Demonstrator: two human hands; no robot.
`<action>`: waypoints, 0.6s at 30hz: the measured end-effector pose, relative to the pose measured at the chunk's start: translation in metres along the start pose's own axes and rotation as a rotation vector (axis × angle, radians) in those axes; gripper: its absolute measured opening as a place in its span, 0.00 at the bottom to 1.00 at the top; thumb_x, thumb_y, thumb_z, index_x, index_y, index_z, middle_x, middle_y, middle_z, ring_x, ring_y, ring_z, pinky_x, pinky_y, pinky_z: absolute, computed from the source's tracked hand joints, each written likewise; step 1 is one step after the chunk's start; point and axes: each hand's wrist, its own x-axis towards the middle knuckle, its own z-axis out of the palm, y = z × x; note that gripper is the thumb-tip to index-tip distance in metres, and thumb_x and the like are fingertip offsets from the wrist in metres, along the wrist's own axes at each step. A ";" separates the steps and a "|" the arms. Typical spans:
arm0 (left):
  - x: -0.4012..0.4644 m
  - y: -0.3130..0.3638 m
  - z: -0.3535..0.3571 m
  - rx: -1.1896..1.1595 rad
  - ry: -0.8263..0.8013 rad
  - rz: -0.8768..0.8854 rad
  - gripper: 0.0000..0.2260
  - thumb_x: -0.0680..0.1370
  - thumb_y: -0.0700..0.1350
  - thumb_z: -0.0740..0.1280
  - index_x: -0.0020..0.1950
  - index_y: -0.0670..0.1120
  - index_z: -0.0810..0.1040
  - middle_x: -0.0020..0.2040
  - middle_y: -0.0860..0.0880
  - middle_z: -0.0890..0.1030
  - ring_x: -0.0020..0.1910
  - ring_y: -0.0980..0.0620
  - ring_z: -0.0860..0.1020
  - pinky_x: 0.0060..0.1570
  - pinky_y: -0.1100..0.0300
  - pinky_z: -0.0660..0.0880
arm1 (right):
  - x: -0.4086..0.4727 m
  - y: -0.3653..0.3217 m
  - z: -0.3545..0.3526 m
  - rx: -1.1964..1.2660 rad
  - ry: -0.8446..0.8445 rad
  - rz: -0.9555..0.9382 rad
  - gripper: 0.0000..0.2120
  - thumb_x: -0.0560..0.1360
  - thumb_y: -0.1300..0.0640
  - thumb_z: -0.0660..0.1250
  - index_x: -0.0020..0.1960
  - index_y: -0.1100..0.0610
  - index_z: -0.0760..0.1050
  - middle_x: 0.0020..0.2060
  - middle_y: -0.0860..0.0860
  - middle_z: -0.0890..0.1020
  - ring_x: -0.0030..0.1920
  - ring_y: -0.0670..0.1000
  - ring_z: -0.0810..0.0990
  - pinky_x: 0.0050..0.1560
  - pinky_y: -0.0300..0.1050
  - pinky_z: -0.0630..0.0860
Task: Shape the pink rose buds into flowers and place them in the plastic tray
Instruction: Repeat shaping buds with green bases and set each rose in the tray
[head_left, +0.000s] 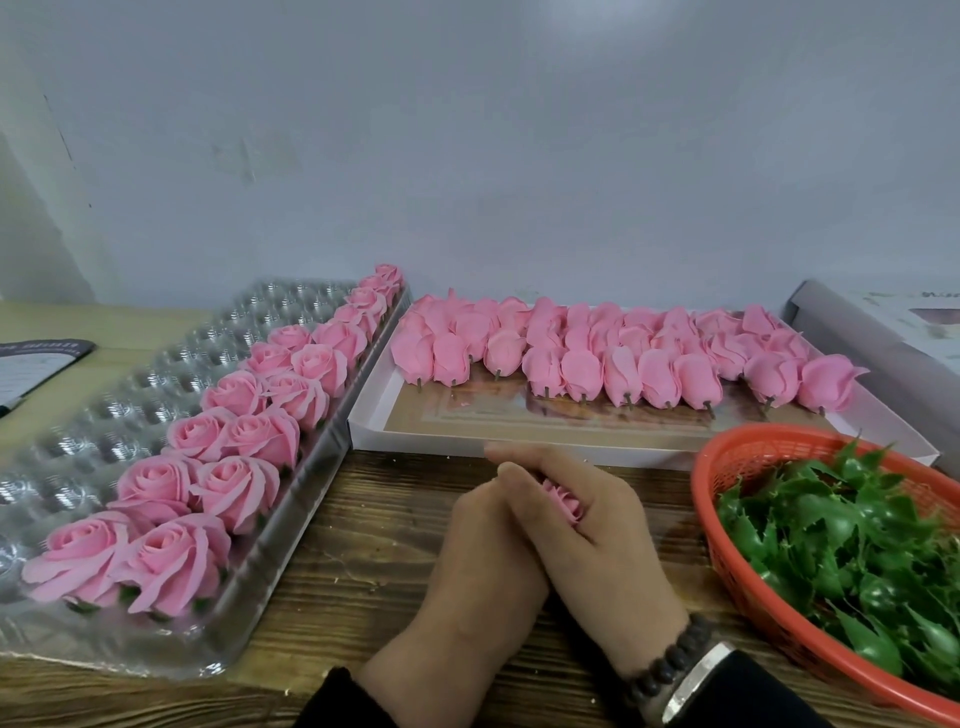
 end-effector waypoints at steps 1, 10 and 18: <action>0.000 0.002 0.001 -0.049 -0.003 -0.021 0.11 0.75 0.34 0.65 0.39 0.48 0.80 0.33 0.53 0.80 0.35 0.65 0.79 0.35 0.71 0.74 | 0.001 0.000 0.000 0.004 -0.002 -0.004 0.16 0.68 0.39 0.60 0.49 0.44 0.80 0.48 0.37 0.83 0.52 0.36 0.78 0.54 0.30 0.72; 0.004 0.008 -0.009 -0.069 -0.258 -0.154 0.15 0.69 0.29 0.66 0.34 0.50 0.77 0.26 0.58 0.78 0.28 0.65 0.76 0.28 0.74 0.68 | 0.006 0.002 -0.011 -0.041 -0.261 0.058 0.13 0.71 0.51 0.60 0.49 0.44 0.81 0.50 0.36 0.82 0.53 0.36 0.79 0.59 0.33 0.71; 0.003 0.005 -0.008 -0.030 -0.215 -0.054 0.08 0.71 0.36 0.69 0.39 0.48 0.80 0.35 0.53 0.83 0.36 0.62 0.80 0.35 0.68 0.75 | 0.005 0.005 -0.013 0.048 -0.198 0.023 0.20 0.68 0.39 0.59 0.55 0.44 0.78 0.51 0.39 0.83 0.54 0.38 0.79 0.56 0.33 0.73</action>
